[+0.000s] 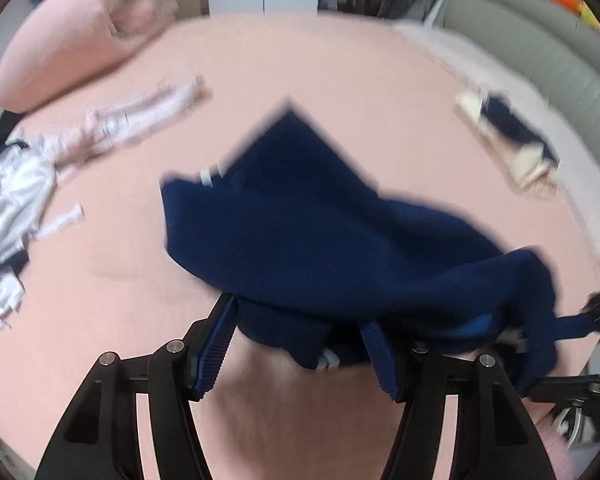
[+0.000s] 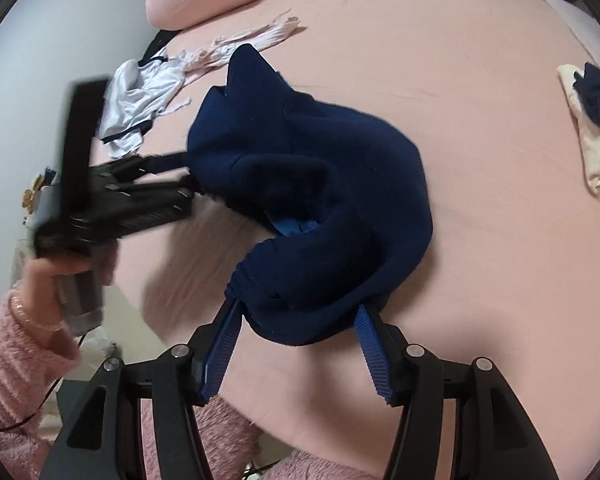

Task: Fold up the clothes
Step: 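Hold the sweater hem with both grippers and spread it flat on the bed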

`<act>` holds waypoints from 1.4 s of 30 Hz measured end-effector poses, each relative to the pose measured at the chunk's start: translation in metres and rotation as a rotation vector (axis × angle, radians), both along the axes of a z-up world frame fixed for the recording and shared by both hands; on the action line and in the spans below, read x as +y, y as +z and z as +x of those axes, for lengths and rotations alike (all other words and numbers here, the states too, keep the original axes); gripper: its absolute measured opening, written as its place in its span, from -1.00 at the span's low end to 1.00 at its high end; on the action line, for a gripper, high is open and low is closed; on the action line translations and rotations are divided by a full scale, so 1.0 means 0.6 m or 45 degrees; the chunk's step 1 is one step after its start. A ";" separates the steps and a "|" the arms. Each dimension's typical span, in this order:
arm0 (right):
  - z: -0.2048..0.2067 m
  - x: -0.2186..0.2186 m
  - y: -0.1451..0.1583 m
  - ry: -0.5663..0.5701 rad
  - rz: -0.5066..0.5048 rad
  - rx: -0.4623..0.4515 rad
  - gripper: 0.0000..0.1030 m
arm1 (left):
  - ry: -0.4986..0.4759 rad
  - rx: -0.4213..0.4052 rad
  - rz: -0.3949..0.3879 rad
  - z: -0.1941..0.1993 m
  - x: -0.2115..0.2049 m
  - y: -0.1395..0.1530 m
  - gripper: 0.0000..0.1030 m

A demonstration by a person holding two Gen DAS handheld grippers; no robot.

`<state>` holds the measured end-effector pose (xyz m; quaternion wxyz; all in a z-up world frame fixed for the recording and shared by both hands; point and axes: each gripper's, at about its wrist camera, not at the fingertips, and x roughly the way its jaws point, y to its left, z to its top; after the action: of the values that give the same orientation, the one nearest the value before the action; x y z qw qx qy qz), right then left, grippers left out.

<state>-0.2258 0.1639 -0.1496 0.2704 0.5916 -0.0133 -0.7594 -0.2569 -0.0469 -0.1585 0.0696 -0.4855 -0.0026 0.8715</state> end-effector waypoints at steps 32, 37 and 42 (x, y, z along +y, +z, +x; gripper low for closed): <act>-0.051 -0.027 -0.069 -0.066 0.382 0.315 0.39 | -0.027 -0.172 -0.217 -0.106 0.013 -0.084 0.15; -0.067 0.009 -0.054 -0.203 0.377 0.330 0.39 | -0.130 -0.016 -0.188 -0.056 0.002 -0.039 0.16; -0.016 0.014 0.006 -0.180 0.244 0.325 0.39 | -0.127 0.040 -0.080 0.002 -0.045 -0.014 0.15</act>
<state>-0.2352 0.1725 -0.1460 0.1582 0.5112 0.0521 -0.8432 -0.2556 -0.0740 -0.1669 0.0976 -0.4733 0.0501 0.8740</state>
